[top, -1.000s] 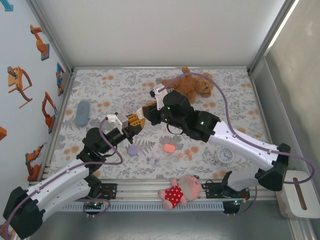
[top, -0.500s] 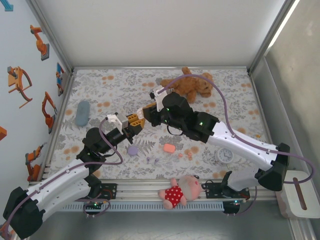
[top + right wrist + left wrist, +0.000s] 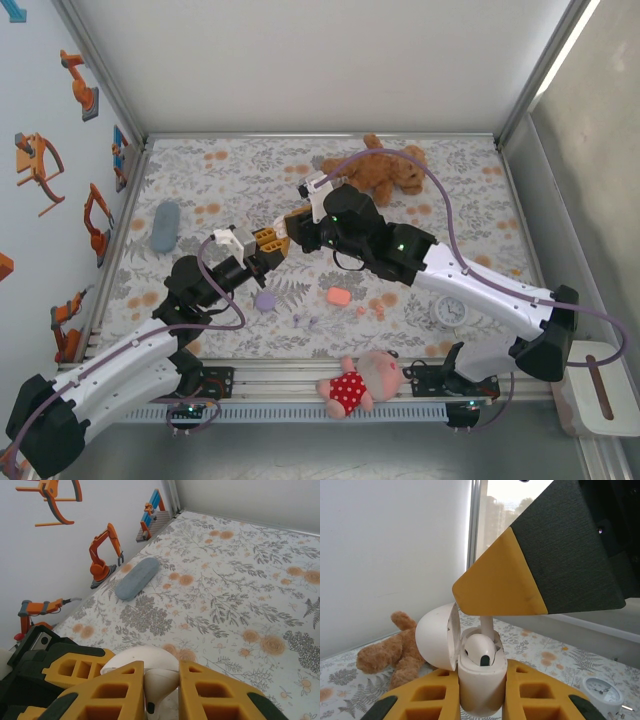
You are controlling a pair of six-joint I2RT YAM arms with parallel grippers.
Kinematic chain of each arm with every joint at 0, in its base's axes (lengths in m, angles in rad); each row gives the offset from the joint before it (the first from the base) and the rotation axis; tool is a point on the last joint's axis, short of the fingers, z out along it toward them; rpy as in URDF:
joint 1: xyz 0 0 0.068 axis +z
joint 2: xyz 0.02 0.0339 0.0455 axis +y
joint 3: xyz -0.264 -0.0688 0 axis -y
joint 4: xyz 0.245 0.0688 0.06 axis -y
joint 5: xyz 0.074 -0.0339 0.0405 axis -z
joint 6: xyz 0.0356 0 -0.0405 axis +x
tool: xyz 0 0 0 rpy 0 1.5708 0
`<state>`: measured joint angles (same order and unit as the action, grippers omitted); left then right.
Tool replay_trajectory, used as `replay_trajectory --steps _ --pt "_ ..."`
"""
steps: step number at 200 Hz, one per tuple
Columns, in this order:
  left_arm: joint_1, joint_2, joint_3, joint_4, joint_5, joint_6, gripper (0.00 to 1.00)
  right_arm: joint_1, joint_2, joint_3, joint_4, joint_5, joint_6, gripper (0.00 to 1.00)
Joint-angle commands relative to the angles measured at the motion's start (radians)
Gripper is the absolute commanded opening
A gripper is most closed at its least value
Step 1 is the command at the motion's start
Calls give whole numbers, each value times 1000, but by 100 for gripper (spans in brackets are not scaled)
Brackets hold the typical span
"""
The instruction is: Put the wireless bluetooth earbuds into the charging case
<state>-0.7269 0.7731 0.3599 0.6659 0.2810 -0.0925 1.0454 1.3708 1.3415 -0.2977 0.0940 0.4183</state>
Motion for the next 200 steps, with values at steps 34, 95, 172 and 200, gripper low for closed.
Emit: replay_trajectory --steps 34,95,172,200 --pt "-5 -18 32 46 2 -8 0 11 2 -10 7 -16 -5 21" --pt "-5 -16 31 48 -4 -4 0 15 5 -8 8 -23 -4 21" --pt "-5 -14 31 47 -5 -4 0 16 12 11 -19 -29 -13 24" --pt "-5 -9 30 53 -1 -4 0 16 11 17 -20 -36 -11 26"
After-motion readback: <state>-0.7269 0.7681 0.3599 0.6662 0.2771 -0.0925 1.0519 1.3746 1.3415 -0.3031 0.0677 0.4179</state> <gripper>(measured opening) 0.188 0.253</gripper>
